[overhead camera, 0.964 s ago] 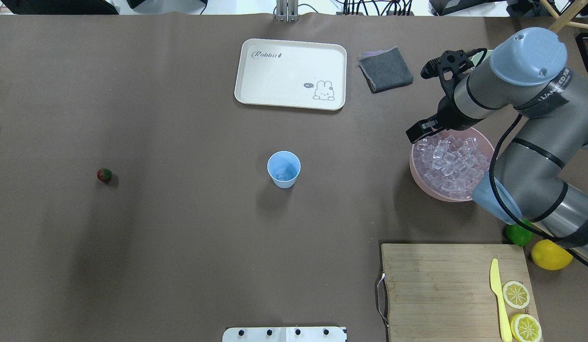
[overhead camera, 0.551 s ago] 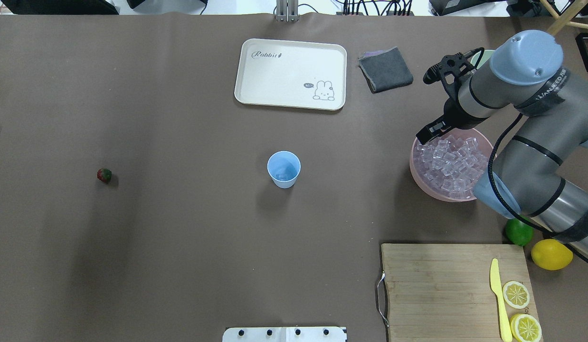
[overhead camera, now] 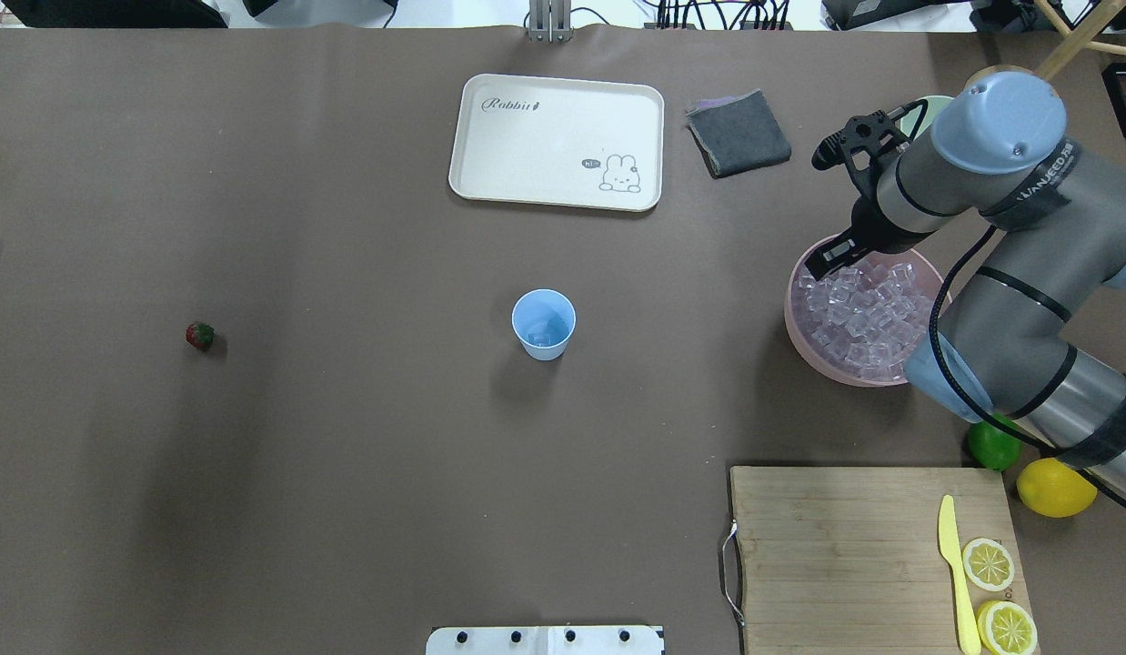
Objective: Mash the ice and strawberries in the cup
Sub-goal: 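Move the right gripper back and grasp another ice cube in the bowl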
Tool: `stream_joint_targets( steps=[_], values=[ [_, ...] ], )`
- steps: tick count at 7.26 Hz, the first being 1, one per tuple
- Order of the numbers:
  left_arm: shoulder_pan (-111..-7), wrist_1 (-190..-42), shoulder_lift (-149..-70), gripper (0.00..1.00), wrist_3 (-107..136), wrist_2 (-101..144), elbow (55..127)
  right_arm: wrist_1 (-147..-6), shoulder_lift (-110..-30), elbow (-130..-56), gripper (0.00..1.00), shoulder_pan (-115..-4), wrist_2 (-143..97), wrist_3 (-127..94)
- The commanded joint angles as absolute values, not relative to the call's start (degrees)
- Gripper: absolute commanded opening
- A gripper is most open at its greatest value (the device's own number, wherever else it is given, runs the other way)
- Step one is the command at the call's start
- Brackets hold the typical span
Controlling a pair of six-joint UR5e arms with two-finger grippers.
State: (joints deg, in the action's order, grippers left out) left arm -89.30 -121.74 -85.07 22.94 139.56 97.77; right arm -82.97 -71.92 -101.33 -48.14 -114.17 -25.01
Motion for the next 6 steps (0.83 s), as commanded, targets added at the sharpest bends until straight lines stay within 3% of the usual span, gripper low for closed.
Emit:
stream_joint_targets(
  steps=[1,4,6],
  values=[
    [-89.3,-121.7,-85.1,0.99,22.9,139.6,97.9,-83.0,-72.2,-101.3,0.67,-47.5,-114.3,-25.2],
    [-89.3,-121.7,-85.1,0.99,23.0,139.5,97.9,-83.1,-72.4,-101.8,0.66,-46.2,-114.9,-26.5],
    [-89.3,-121.7,-85.1,0.99,22.9,139.6,98.0,-83.0,-74.1,-101.6,0.6,-46.1,-114.8,-25.9]
  ],
)
